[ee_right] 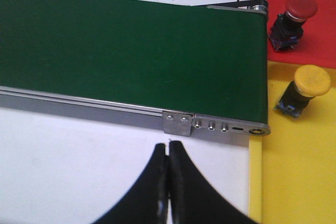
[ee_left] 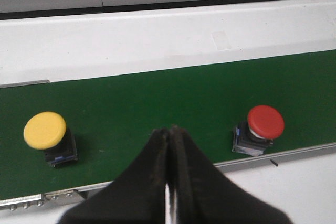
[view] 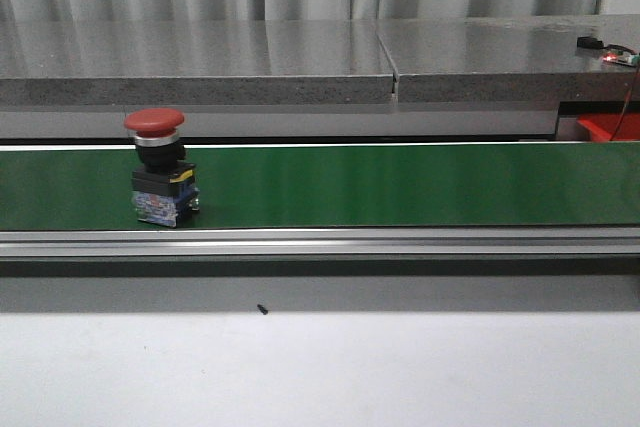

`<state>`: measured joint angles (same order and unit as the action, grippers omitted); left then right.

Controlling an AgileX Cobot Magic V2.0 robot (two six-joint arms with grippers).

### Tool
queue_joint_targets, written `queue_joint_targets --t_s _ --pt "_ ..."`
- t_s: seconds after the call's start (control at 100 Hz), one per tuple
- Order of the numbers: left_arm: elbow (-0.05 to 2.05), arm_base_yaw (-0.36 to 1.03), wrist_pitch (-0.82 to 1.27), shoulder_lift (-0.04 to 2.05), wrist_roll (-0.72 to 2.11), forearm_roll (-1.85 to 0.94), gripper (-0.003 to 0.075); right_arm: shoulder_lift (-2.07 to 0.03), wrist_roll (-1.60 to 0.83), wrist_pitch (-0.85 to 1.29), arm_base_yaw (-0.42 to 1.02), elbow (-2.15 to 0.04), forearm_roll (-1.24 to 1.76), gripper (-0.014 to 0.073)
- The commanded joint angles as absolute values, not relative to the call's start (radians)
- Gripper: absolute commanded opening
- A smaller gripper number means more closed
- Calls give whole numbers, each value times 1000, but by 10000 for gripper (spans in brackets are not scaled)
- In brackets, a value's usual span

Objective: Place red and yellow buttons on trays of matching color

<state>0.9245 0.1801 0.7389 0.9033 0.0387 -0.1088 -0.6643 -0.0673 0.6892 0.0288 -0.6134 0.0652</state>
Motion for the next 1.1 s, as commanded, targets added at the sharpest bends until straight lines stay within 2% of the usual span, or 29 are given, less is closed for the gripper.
queue_joint_targets --t_s 0.0,0.39,1.09 --pt "900 188 666 813 40 -126 -19 -662 -71 634 31 -637 70 -67" --pt "662 188 658 474 -17 -145 -18 -662 -71 634 31 -637 70 -67" --pt "657 188 680 452 -17 -145 -19 -662 -71 634 31 -637 70 -67"
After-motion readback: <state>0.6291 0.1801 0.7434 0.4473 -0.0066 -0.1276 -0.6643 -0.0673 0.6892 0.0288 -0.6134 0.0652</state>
